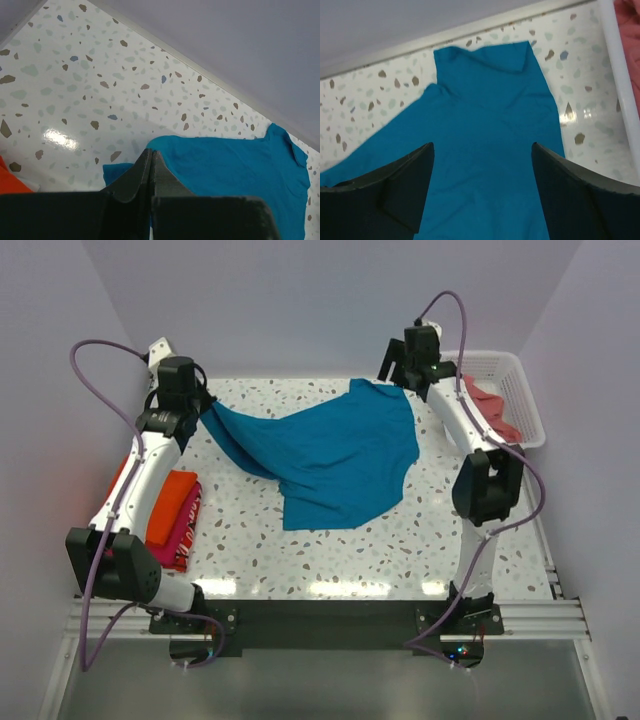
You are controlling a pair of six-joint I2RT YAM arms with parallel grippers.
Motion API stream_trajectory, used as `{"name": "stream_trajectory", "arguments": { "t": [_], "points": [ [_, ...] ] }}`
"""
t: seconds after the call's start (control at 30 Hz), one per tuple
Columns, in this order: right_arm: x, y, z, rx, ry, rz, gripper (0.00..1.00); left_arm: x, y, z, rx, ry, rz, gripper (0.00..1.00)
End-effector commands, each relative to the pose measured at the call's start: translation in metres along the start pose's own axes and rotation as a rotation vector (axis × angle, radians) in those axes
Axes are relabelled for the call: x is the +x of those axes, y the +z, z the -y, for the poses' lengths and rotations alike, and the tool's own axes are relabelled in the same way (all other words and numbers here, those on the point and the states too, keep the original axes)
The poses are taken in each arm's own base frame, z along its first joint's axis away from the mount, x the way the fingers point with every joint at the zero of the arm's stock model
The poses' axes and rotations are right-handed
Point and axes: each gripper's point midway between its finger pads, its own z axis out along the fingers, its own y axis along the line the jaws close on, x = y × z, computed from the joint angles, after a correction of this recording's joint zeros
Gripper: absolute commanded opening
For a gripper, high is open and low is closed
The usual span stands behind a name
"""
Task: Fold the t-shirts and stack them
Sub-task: Flatten the tshirt out
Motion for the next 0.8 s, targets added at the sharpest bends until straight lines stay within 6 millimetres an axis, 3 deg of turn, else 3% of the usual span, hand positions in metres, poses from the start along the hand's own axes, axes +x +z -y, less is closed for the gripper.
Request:
{"name": "stream_trajectory", "arguments": {
  "t": [0.0,0.03,0.07,0.1,0.13,0.23,0.27,0.37,0.4,0.5,0.53,0.57,0.67,0.77],
  "points": [
    [-0.017,-0.092,-0.009,-0.026,-0.027,0.077,0.82,-0.033,0.001,0.010,0.036,-0.046,0.110,0.00],
    [0.023,-0.087,-0.001,-0.018,-0.042,0.016,0.81,-0.031,0.002,0.010,0.036,-0.044,0.104,0.00],
    [0.045,-0.099,-0.020,-0.070,-0.068,0.002,0.80,-0.028,0.003,0.010,0.036,-0.043,0.096,0.00],
    [0.049,-0.122,-0.027,-0.102,-0.069,0.025,0.79,-0.026,0.004,0.010,0.039,-0.042,0.092,0.00],
    [0.095,-0.127,-0.037,-0.111,-0.120,-0.031,0.72,-0.025,0.005,0.011,0.045,-0.041,0.087,0.00],
    [0.153,-0.146,-0.049,-0.168,-0.159,-0.077,0.60,-0.023,0.005,0.009,0.041,-0.039,0.084,0.00],
    [0.179,-0.159,-0.071,-0.227,-0.199,-0.099,0.59,-0.022,0.005,0.009,0.043,-0.032,0.082,0.00],
    [0.232,-0.165,-0.089,-0.250,-0.259,-0.143,0.57,-0.019,0.005,0.007,0.044,-0.028,0.076,0.00],
    [0.257,-0.176,-0.107,-0.290,-0.299,-0.164,0.57,-0.016,0.006,0.006,0.041,-0.025,0.069,0.00],
    [0.305,-0.176,-0.134,-0.306,-0.391,-0.200,0.56,-0.010,0.008,0.006,0.048,-0.024,0.054,0.00],
    [0.308,-0.178,-0.146,-0.320,-0.397,-0.193,0.57,-0.008,0.009,0.005,0.047,-0.020,0.047,0.00],
    [0.325,-0.171,-0.149,-0.309,-0.426,-0.214,0.57,-0.004,0.010,0.003,0.043,-0.017,0.040,0.00],
    [0.343,-0.176,-0.171,-0.340,-0.460,-0.207,0.59,0.000,0.011,0.000,0.033,-0.008,0.034,0.00],
    [0.363,-0.175,-0.180,-0.341,-0.500,-0.222,0.61,0.003,0.011,-0.002,0.032,-0.004,0.029,0.00]
  ]
}}
